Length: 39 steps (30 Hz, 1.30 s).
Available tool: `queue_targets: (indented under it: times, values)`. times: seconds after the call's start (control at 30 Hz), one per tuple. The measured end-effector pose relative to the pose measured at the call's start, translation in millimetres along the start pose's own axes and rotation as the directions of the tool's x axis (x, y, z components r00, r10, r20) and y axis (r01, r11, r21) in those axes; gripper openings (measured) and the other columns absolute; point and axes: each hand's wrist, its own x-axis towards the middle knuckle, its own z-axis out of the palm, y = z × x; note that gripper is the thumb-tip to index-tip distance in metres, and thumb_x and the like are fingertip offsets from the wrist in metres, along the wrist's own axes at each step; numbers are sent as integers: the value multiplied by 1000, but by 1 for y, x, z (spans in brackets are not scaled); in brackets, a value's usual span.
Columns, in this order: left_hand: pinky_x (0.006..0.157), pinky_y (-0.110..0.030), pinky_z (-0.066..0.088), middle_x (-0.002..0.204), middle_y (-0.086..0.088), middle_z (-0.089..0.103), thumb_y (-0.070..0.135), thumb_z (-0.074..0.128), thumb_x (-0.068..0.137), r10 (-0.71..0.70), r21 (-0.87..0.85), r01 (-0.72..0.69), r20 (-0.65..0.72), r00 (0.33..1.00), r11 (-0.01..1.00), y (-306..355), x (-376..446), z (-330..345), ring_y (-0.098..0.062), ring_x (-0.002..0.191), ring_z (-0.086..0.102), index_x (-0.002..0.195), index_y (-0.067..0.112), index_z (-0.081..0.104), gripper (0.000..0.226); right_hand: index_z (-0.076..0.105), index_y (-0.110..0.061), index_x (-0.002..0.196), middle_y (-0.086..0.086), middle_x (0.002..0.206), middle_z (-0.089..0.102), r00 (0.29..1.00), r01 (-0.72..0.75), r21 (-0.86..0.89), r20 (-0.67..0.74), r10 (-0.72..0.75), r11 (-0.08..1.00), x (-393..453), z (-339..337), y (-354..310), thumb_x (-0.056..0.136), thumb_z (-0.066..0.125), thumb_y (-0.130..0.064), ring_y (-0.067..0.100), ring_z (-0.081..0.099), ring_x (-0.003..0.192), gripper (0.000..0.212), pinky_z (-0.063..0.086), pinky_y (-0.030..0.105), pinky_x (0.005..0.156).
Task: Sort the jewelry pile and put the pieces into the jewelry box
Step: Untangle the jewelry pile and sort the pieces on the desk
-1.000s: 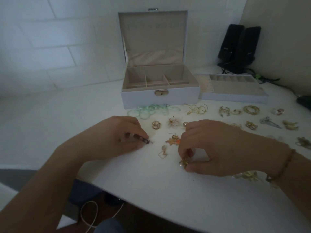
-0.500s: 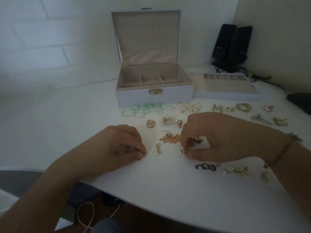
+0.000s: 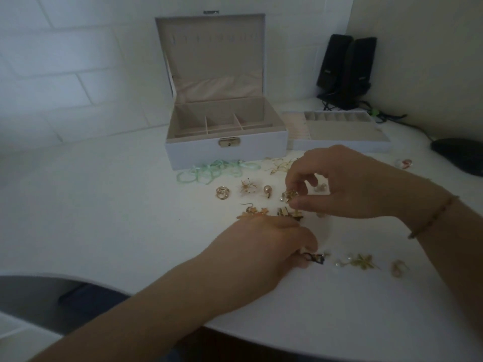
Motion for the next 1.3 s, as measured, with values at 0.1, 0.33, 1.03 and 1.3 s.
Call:
queue_targets:
  times: [0.1,0.33,1.03,1.3]
  values:
    - [70,-38,55,95,1,67,27,59,94,-34,57,33,16,999,998,9,12,7,-25,85,66,107,20,71,19,58,-39,82,-17,70,58,999,-39,21,-33,39,999,0,-1,3,79,66,-45,11,54,73,11,42,21,64]
    - [63,-33,54,90,5,60,29,47,98,-34,168,22,71,997,986,3,-8,-5,-19,76,63,93,21,65,20,61,-35,84,-18,71,60,998,-57,-16,-28,56,998,0,0,4,76,62,-49,9,53,75,17,37,14,63]
    - [83,-25,51,108,8,65,43,51,89,-247,254,264,-98,964,930,-50,-43,-50,-12,96,59,106,25,70,31,63,-37,93,-20,79,58,985,86,-2,148,-84,996,1,17,-22,78,48,-55,0,53,79,28,46,20,72]
    - [79,-26,53,100,13,67,38,53,91,-176,85,175,7,984,981,-37,-46,-34,-5,91,62,101,27,72,24,60,-44,105,-22,81,57,973,113,-70,210,-97,991,1,20,-21,85,52,-56,-6,48,82,25,38,12,73]
